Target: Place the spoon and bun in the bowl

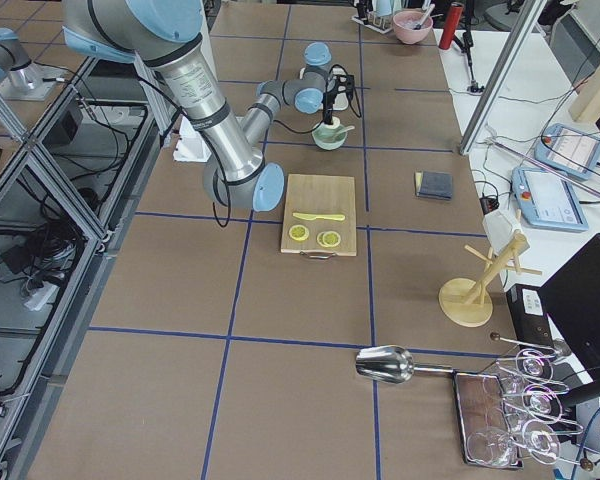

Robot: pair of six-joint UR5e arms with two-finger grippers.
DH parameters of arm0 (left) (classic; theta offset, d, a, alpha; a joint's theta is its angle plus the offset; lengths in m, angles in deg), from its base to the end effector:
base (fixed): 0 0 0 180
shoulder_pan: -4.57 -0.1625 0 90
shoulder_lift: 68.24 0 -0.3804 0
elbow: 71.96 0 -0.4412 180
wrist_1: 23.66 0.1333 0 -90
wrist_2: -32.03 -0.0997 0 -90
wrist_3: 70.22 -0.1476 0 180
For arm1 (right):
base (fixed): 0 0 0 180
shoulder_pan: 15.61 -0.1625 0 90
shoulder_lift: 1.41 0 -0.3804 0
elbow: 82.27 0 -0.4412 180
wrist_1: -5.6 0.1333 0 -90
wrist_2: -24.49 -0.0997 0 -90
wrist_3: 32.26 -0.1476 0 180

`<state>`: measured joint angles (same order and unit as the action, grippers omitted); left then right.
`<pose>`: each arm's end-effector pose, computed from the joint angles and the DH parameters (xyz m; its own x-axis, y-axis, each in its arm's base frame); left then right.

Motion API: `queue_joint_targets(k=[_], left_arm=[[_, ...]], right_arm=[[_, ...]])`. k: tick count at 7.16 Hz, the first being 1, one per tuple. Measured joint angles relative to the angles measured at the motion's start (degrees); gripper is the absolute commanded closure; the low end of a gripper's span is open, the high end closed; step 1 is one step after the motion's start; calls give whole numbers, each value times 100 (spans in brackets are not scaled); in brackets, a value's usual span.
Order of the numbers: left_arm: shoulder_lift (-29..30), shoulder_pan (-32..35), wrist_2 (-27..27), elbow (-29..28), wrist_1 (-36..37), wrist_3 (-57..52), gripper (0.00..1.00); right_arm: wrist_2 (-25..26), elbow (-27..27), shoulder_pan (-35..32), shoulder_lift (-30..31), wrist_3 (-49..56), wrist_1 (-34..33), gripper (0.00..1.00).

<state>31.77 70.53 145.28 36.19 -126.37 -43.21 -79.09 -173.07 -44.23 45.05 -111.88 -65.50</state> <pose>0.1837 -0.5961 0.3662 0.7937 0.2300 -0.5631 0.0588 0.8924 0.4474 -0.6116 -0.4461 0.1055 0.4395 0.0403 0.8973 -0.2057 0.9770 0.0569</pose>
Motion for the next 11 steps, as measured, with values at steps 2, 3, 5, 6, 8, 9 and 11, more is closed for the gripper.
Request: queue_joint_targets(k=[2,3,5,6,8,9,11], left_arm=[[-123,312,127,-84,57,-503,0],[-169,618,367,-246,82,-952,0],[-330,1149,778,-604,142,-1680,0],[-436,1341,967,-689,265,-1941,0],[-577,1578,1285,-765,657,-2422,0],[-703,1676,1433,-771,733,-2612,0],[-935,1865,1771,-772,770,-3001,0]], right_arm=[[4,0,6,1,-3,-2,0],[4,-9,4,0,21,-11,0],[-27,-87,-78,54,133,-169,0],[-55,-247,-172,125,398,-580,0],[-116,-963,-552,582,1622,-1701,0],[-275,-1309,-895,974,2389,-2043,0],[-1019,-1807,-1741,1894,3523,-2217,0]])
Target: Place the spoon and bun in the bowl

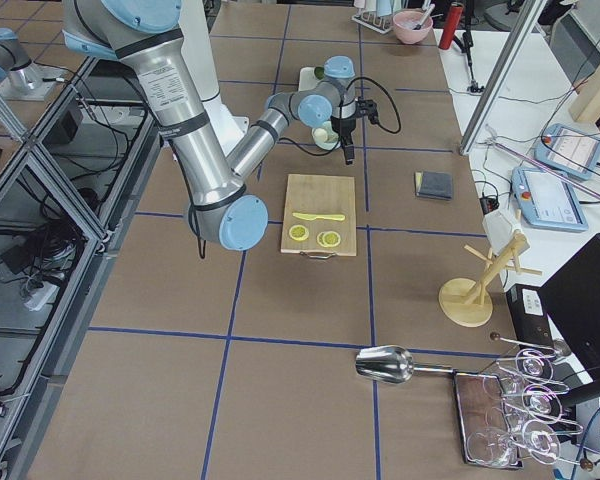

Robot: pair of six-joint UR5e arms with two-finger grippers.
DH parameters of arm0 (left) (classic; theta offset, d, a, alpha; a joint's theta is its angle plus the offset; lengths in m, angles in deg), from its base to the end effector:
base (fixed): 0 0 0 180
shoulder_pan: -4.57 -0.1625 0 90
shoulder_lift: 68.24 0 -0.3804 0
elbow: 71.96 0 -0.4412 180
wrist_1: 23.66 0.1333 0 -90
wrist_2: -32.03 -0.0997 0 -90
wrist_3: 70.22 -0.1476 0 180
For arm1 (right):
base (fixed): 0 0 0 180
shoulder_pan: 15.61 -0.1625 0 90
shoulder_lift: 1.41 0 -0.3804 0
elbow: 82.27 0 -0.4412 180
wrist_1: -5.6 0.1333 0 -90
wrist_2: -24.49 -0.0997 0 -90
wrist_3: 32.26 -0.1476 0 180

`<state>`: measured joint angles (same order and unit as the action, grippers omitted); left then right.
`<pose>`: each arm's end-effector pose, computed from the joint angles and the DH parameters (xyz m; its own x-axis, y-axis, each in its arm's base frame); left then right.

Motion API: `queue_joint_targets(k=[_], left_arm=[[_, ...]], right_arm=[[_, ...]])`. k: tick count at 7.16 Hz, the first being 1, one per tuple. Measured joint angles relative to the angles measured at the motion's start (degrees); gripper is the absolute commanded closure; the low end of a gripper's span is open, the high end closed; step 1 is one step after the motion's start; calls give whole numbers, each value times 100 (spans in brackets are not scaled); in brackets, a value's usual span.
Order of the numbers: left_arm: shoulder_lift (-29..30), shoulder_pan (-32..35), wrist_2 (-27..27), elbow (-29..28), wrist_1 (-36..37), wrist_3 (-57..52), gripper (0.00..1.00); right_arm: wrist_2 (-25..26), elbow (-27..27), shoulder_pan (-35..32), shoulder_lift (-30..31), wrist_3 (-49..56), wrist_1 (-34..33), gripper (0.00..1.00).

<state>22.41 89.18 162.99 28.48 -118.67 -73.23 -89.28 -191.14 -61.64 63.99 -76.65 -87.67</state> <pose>0.0166 -0.5649 0.5375 0.7290 0.3018 -0.6144 -0.1287 0.9420 0.3100 -0.3925 -0.5132 0.2437 0.7126 -0.2033 0.6715 0.0445 0.9683 0.2459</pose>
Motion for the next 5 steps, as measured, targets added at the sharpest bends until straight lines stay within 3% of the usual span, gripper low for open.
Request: queue_joint_targets(k=[3,5], left_arm=[[-131,104,109,-4,8,-108,0],[-145,113,206,-7,11,-112,0]], right_arm=[[-1023,-243,-1565,1394,2140,-20,0],[-1703,23,-2688,2138,3745,-24,0]])
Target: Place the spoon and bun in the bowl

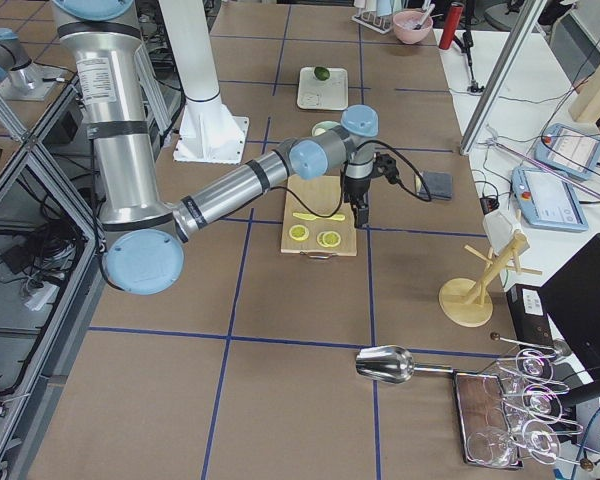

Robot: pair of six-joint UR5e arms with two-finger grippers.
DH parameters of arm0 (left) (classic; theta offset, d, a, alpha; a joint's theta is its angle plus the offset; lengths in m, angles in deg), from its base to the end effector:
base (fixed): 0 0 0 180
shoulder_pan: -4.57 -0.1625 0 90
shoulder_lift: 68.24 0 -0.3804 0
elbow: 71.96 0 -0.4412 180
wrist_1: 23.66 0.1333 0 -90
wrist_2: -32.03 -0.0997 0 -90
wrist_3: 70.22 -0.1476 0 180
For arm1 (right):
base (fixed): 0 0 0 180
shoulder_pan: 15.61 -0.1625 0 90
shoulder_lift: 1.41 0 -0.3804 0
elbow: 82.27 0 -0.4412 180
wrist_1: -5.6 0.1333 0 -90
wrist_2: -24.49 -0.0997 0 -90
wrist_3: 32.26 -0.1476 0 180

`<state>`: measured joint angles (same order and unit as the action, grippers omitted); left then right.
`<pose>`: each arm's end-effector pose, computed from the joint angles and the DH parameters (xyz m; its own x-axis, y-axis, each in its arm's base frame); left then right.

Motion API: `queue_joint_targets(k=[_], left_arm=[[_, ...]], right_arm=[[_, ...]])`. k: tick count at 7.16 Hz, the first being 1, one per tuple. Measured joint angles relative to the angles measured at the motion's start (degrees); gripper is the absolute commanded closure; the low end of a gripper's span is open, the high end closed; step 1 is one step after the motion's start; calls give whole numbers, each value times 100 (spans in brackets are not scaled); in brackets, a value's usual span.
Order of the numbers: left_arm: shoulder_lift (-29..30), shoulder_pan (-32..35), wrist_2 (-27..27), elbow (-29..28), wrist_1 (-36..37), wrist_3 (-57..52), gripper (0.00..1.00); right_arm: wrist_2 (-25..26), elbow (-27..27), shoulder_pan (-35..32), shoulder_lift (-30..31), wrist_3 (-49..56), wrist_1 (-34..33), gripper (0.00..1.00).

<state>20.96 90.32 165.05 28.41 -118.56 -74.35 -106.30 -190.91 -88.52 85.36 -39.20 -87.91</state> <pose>0.0085 -0.5541 0.5491 0.7094 0.2932 -0.6409 -0.1232 0.9470 0.2968 -0.1295 -0.5468 0.4526 0.6920 -0.3065 0.6536 0.1967 0.9512 0.2378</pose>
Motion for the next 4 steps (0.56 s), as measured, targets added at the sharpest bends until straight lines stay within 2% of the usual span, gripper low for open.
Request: queue_joint_targets(k=[2,4], left_arm=[[-9,3,36,-36,2,0,0],[-38,11,45,-66,4,1,0]], right_arm=[[-493,723,-1074,384,1590,-4,0],[-712,1451,-1786,450,2275,3,0]])
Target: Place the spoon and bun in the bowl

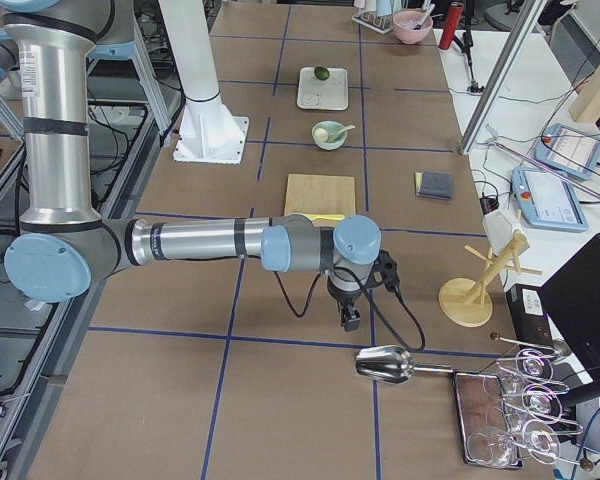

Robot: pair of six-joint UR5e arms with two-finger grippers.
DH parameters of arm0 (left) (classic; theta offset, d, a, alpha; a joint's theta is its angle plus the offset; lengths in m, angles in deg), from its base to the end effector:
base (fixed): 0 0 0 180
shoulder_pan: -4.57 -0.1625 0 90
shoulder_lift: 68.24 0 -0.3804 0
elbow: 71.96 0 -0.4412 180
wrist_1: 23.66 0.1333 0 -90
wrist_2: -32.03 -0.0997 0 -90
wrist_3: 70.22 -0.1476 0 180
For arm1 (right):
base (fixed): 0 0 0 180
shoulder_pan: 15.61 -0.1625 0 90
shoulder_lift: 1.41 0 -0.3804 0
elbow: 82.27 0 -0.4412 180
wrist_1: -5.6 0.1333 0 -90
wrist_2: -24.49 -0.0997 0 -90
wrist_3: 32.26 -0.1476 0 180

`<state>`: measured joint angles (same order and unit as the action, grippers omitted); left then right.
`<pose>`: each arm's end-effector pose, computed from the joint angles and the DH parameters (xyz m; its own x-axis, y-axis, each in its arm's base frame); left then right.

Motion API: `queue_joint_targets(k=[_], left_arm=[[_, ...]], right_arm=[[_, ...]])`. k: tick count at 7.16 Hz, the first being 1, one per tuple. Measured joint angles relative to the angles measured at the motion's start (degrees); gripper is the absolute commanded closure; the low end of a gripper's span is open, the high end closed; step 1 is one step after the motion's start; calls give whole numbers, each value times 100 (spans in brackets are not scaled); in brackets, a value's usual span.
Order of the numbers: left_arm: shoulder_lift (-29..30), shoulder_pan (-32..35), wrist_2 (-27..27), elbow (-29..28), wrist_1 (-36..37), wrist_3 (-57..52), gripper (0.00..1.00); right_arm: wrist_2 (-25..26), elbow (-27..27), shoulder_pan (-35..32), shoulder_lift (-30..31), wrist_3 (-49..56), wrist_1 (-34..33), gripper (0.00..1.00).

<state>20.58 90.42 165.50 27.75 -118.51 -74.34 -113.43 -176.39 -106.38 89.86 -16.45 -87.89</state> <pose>0.0082 -0.5511 0.5585 0.7054 0.2805 -0.6509 -0.1214 0.9526 0.2789 0.0309 -0.5304 0.6209 0.6483 -0.2558 0.7171 0.1696 0.9667 0.1915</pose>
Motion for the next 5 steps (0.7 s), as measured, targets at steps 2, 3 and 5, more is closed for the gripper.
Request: queue_joint_targets(k=[2,3,5], left_arm=[[-14,28,-3,-4,143,8,0],[-16,51,-4,-29,300,12,0],[-80,206,-5,-169,482,14,0]], right_arm=[[58,174,-151,-9,82,12,0],[47,154,-163,-21,-57,12,0],[7,122,-168,-32,-512,7,0]])
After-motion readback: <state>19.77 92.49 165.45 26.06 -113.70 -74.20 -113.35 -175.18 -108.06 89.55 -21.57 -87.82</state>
